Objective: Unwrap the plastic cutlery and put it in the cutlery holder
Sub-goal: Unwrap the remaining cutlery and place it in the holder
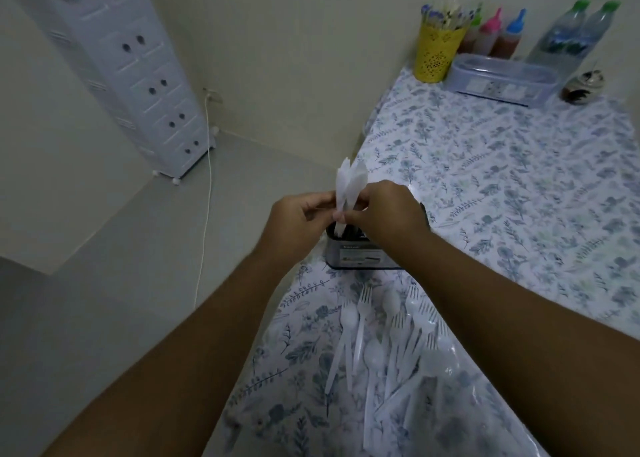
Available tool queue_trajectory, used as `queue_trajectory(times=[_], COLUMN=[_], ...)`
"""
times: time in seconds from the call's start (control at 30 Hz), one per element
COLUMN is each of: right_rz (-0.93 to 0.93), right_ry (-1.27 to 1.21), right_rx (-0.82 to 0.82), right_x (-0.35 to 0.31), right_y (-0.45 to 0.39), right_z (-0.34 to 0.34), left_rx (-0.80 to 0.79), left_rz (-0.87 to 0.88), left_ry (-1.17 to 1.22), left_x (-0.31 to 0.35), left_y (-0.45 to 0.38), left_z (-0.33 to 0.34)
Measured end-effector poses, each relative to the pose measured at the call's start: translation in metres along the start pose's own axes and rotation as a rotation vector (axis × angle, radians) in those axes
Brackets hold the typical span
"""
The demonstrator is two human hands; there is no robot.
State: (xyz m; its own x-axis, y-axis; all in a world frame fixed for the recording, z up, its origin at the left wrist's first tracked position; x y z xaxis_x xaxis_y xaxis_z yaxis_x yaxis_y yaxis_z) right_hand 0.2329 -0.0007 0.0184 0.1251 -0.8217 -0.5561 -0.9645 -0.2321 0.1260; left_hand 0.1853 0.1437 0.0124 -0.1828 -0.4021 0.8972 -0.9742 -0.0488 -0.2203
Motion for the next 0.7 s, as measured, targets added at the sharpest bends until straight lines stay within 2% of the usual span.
queue_trajectory(times=[0.1, 0.17, 0.27, 0.37, 0.53, 0.63, 0.7], right_rz=[0.027, 0.022, 0.021, 0.008, -0.037, -0.063, -0.069], right_ry=[0.182, 0.208, 0.129, 0.094, -0.021, -0.105, -0.170], right_rx=[-0.001, 0.014, 0.014, 0.048, 0.094, 0.156, 0.174], right_x=[-0.001, 0.000, 0.003, 0.004, 0.006, 0.012, 0.026], right_y=[0.000, -0.001, 0.002, 0.008, 0.024, 0.051, 0.076], right_z=[0.006, 0.006, 0.002, -0.004, -0.016, -0.025, -0.025], left_rx=[0.016, 0.019, 0.028, 0.054, 0.136, 0.244, 0.253], left_rz=[-0.030, -0.059, -0.066, -0.015, 0.148, 0.223, 0.223], left_ry=[-0.064, -0.101, -0.110, -0.224, -0.435, -0.429, -0.422], left_x=[-0.014, -0.019, -0.018, -0.009, 0.015, 0.031, 0.032], left_y=[0.005, 0.005, 0.004, 0.004, 0.015, 0.040, 0.064], left_z=[0.004, 0.004, 0.004, 0.002, -0.001, -0.005, 0.004])
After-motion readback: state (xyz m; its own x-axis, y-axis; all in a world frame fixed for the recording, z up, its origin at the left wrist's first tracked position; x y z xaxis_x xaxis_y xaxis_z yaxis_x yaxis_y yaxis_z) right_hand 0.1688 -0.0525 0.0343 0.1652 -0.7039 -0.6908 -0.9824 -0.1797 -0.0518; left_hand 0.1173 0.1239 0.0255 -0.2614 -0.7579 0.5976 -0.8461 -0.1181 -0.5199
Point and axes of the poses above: each hand's wrist, its own y-axis away from the middle knuckle, its own z-axis out of the palm, x = y × z, the point moved 8 cm from there along -y, towards the middle knuckle, and after that the axes turned 3 degrees about z, right-handed, at the moved point
